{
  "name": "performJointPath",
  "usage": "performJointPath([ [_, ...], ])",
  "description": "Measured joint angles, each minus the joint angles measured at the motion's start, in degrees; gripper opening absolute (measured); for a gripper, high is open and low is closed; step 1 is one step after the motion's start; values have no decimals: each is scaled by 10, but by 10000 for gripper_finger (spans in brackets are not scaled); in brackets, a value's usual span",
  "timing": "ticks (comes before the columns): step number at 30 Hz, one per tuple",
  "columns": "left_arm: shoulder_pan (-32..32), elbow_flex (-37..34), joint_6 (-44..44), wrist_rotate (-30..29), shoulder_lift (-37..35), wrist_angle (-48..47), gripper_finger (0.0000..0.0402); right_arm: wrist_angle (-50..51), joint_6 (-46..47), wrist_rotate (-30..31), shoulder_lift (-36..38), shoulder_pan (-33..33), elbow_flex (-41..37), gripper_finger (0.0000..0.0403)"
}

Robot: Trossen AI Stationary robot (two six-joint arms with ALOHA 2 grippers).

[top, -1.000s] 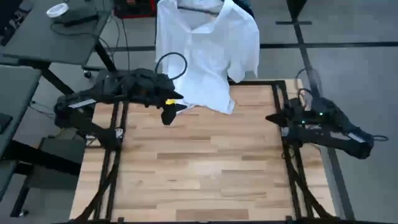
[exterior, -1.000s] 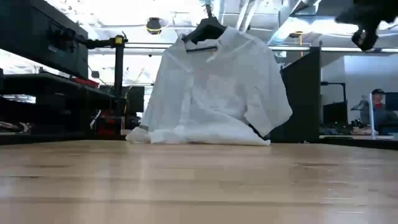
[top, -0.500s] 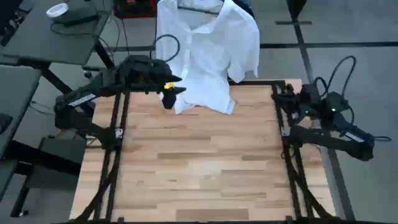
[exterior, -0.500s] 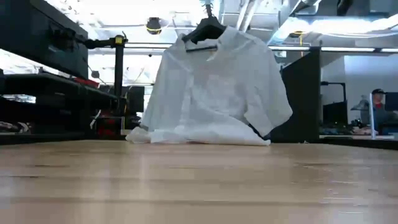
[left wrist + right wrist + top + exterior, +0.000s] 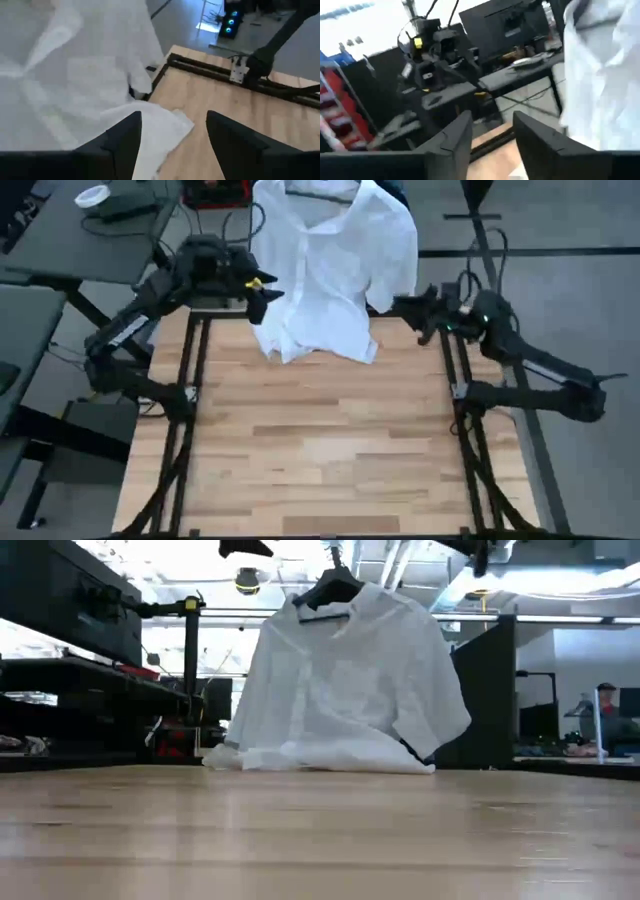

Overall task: Hang clothes
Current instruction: Unhang the white polo from the rack

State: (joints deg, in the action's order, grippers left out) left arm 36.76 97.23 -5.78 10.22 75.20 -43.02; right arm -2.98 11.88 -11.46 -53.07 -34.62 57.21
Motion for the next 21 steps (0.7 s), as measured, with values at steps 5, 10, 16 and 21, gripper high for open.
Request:
performJointPath([
  [5, 44, 0, -30, 0, -10, -15, 205, 122, -70, 13, -115, -86, 169, 173],
  [10, 80, 0, -55, 0, -15, -40, 205, 225, -172, 13, -238, -163, 353, 172],
  [16, 99, 0, -81, 0, -15, -73, 205, 281, -242, 11, -353, -249, 534, 171],
  [21, 100, 0, -93, 0, -15, -92, 205, 329, -225, -94, -425, -313, 600, 171],
])
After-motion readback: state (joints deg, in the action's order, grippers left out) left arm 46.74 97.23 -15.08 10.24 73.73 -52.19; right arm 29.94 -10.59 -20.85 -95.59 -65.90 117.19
